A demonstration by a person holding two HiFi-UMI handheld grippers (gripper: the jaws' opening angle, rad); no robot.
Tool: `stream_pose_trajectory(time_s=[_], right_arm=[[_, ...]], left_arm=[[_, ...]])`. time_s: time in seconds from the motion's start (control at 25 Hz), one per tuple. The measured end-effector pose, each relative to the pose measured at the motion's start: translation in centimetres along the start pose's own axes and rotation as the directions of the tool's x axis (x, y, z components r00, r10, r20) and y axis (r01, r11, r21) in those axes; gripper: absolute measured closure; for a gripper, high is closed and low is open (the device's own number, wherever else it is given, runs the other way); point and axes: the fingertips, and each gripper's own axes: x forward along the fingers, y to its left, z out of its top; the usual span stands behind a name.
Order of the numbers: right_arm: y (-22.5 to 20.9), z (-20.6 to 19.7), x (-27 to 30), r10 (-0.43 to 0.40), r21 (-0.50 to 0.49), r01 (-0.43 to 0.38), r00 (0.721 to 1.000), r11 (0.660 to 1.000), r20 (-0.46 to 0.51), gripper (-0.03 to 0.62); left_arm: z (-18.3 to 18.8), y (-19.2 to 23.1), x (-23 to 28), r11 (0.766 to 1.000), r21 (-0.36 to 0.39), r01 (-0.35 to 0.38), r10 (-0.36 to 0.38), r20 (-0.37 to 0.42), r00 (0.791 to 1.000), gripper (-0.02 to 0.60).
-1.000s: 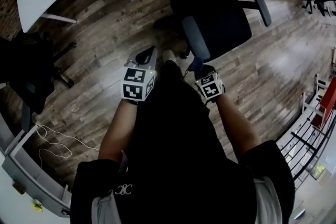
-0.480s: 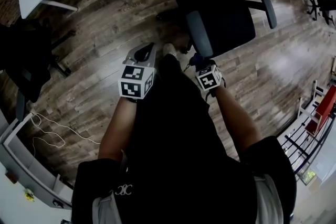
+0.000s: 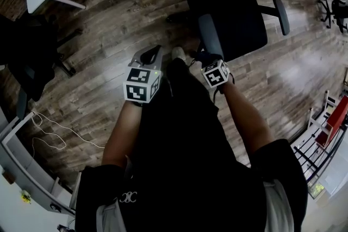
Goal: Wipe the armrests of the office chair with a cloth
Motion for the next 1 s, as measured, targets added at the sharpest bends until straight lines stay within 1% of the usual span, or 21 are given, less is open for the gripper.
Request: stream_pose_trajectory(time_s=[0.16, 0.24, 0.48, 0.76, 0.92, 1.0], right_arm=[[-0.9, 2.0, 0.9, -0.010, -0.013, 0.011, 0.999, 1.000, 0.040, 0.522], [-1.7, 3.4, 0.8, -0.023, -0.024, 0.025, 0.998, 0.999, 0.063, 0.522], [-3.4, 7.4, 1.9, -0.009, -0.121, 0.023, 0.993, 0.992, 0.115, 0.522], [-5.7, 12.7, 4.0, 0.000, -0.201, 0.032, 0.987, 0.979, 0.159, 0.522], [-7.8, 15.3, 5.1, -0.019, -0.191, 0.051, 0.986, 0.980, 0.165, 0.522], [-9.0, 16.5, 5.6, -0.029, -0.173, 0.060, 0.984, 0.983, 0.176, 0.522]], left_arm=[[0.3, 0.3, -0.4, 0.999, -0.052, -0.002, 0.003, 0.017, 1.000, 0.575], [0.4, 0.5, -0.5, 0.998, -0.059, -0.012, 0.013, 0.019, 1.000, 0.575], [0.7, 1.2, -0.3, 0.996, -0.075, -0.052, 0.053, 0.013, 0.998, 0.575], [0.8, 2.1, -0.4, 0.990, -0.092, -0.104, 0.104, -0.004, 0.995, 0.575], [1.0, 2.3, -0.5, 0.983, -0.136, -0.126, 0.126, -0.008, 0.992, 0.575], [1.2, 2.3, -0.6, 0.981, -0.135, -0.141, 0.141, -0.011, 0.990, 0.575]])
